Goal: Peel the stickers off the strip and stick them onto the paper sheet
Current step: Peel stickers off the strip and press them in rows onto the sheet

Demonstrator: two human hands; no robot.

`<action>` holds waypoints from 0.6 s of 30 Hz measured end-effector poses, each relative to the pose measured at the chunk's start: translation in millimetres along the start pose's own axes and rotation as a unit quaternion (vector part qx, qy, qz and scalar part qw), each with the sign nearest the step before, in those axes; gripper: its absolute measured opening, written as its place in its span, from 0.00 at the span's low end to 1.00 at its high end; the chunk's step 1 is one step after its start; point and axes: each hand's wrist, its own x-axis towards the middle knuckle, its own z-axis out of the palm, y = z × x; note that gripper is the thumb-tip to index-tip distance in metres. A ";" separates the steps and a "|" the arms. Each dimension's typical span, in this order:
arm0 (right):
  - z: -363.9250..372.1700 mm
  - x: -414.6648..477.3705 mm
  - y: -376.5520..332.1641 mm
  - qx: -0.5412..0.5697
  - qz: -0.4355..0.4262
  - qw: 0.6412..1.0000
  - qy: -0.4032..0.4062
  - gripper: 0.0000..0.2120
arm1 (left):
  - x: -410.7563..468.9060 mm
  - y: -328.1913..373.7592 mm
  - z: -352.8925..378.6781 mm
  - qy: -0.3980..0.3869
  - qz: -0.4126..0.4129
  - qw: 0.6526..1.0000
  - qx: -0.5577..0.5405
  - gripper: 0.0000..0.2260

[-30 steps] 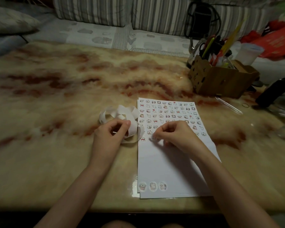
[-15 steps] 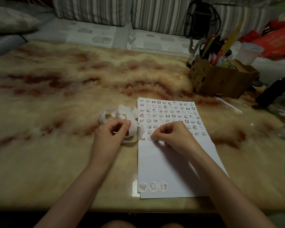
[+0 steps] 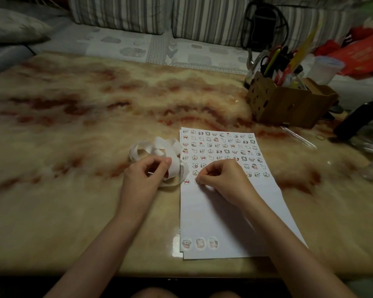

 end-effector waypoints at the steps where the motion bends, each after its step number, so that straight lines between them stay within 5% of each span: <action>1: 1.1 0.0 0.6 -0.005 -0.002 1.000 0.005 0.03 | 0.0 0.0 0.1 0.000 0.001 1.000 0.002 0.07; 18: 7.6 -6.2 9.6 -0.051 -0.030 0.996 0.069 0.05 | -0.1 1.4 0.1 0.007 0.003 1.000 0.004 0.07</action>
